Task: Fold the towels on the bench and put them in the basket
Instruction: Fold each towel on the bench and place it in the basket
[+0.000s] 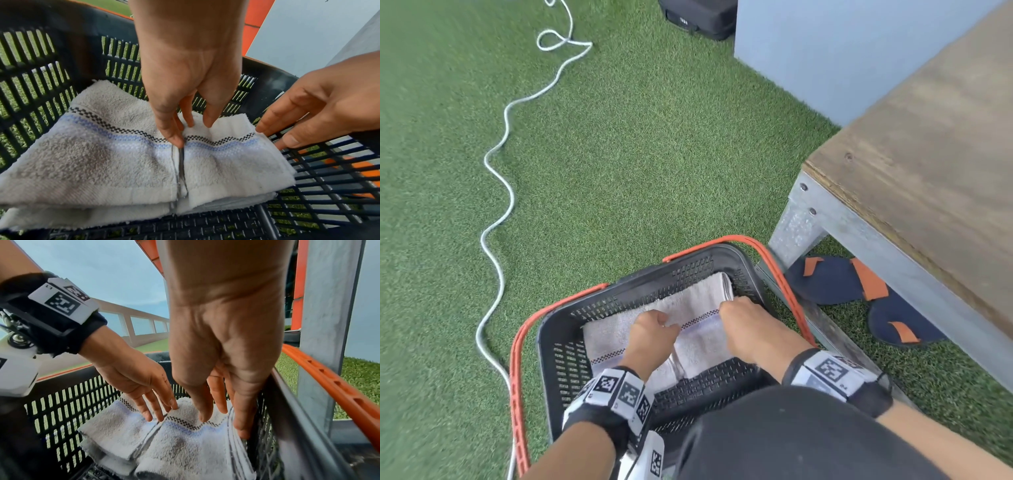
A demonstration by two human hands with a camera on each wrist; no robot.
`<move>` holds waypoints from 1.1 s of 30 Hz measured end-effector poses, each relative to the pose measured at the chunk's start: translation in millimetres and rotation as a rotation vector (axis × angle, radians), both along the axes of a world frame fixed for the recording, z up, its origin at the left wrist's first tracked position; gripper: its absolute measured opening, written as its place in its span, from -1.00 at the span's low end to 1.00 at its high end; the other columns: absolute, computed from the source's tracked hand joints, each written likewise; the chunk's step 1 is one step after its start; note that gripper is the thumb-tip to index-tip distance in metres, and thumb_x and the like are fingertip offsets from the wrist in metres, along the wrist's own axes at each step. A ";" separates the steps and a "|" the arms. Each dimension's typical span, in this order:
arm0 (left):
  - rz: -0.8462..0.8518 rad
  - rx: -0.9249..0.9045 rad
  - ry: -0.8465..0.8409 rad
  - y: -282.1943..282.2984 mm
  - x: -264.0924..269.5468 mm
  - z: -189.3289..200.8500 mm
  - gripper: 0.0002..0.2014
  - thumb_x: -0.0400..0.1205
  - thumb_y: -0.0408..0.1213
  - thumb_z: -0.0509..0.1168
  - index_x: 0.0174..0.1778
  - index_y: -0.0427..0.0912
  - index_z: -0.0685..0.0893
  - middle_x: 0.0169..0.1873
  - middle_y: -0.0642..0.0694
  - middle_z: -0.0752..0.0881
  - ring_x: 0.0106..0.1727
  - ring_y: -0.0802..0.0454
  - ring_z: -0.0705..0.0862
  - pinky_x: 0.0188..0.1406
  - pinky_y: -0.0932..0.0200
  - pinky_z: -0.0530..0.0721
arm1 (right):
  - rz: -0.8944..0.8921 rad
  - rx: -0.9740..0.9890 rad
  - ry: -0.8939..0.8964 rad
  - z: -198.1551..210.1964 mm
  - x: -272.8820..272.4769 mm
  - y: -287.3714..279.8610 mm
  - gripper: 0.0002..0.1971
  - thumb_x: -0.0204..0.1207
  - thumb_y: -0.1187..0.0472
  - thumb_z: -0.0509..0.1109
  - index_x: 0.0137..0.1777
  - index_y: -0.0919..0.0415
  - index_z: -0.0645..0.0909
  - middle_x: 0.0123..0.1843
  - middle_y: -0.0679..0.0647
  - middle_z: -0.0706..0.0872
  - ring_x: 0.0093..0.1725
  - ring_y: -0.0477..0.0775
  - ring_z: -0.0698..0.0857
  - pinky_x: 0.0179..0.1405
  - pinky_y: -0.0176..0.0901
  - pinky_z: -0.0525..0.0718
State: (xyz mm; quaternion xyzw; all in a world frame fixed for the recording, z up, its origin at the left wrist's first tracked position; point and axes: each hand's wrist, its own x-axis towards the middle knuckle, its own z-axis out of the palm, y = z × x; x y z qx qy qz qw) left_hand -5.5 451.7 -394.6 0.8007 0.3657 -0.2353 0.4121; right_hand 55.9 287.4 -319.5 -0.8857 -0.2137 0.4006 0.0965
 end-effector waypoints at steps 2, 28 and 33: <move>-0.026 0.011 -0.009 1.1 3.9 14.8 -0.56 0.72 -0.24 0.31 0.52 -0.29 0.53 0.26 -0.11 0.66 -0.25 0.10 0.64 -0.43 0.38 0.56 | 0.009 0.007 -0.008 9.2 0.5 -2.7 -0.70 0.55 0.65 0.22 0.13 0.33 0.57 -0.02 0.14 0.46 -0.31 0.02 0.48 -0.48 -0.25 0.28; -0.994 0.163 -0.655 -201.8 81.7 381.5 -0.73 0.71 -0.12 0.36 0.16 -0.25 0.77 0.08 -0.13 0.80 0.07 -0.06 0.74 0.03 0.17 0.58 | -0.537 0.512 -0.632 283.8 -53.6 -244.9 -0.89 0.67 0.12 0.39 0.14 -0.01 0.67 0.16 -0.14 0.74 0.13 -0.10 0.72 0.04 -0.22 0.64; -1.146 0.155 -0.739 -304.6 67.8 400.8 -0.85 0.68 -0.06 0.35 -0.02 -0.03 0.78 -0.07 0.00 0.78 0.02 0.00 0.74 0.08 0.16 0.63 | -0.698 0.414 -0.757 301.4 -99.9 -331.7 -0.91 0.65 0.11 0.41 0.08 0.04 0.69 0.12 -0.08 0.79 0.16 -0.05 0.71 0.26 -0.05 0.61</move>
